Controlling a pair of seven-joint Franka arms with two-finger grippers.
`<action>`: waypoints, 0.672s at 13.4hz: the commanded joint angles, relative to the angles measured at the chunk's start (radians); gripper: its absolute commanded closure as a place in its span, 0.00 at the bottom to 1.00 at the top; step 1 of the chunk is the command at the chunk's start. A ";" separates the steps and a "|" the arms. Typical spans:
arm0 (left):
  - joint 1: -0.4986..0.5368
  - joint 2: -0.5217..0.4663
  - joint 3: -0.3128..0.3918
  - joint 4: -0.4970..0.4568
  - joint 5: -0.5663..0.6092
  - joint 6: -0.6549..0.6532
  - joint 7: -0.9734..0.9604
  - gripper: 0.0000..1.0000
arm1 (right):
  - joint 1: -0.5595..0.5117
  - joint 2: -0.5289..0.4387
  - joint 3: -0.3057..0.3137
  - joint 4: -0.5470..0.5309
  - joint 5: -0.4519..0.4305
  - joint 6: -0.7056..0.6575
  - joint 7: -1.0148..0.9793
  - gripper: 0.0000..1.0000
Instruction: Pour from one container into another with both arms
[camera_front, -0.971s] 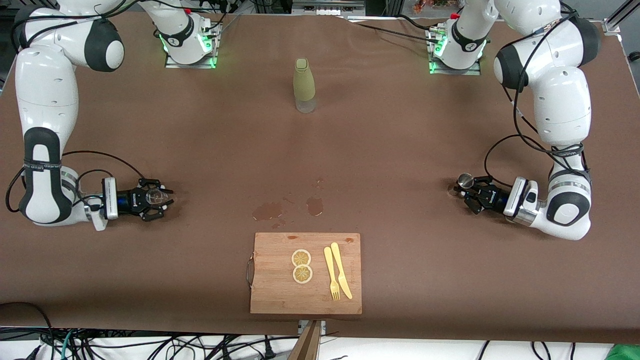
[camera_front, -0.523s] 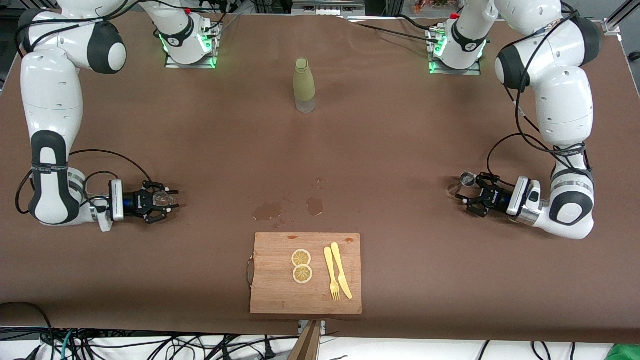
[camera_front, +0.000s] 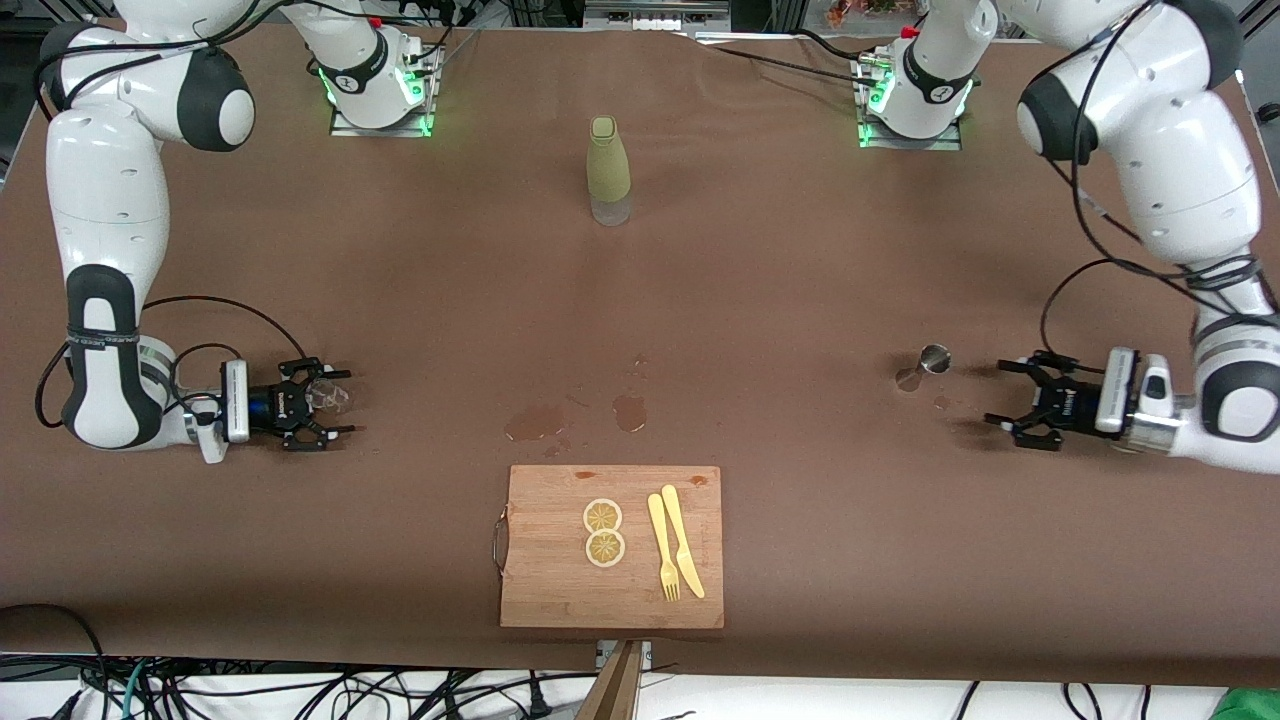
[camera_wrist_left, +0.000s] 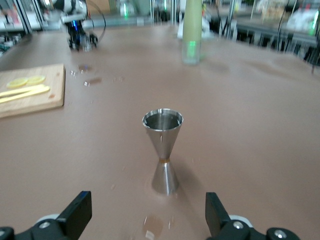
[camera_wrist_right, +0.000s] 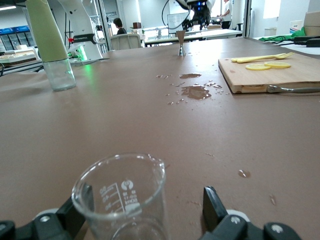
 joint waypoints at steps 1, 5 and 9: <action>-0.006 -0.136 -0.012 -0.023 0.140 0.086 -0.075 0.00 | -0.007 0.008 -0.054 0.082 0.011 -0.050 0.048 0.00; -0.011 -0.311 -0.027 -0.045 0.362 0.202 -0.269 0.00 | -0.011 -0.008 -0.154 0.125 0.015 -0.139 0.158 0.00; -0.018 -0.469 -0.057 -0.062 0.548 0.257 -0.636 0.00 | -0.013 -0.089 -0.209 0.149 0.014 -0.166 0.403 0.00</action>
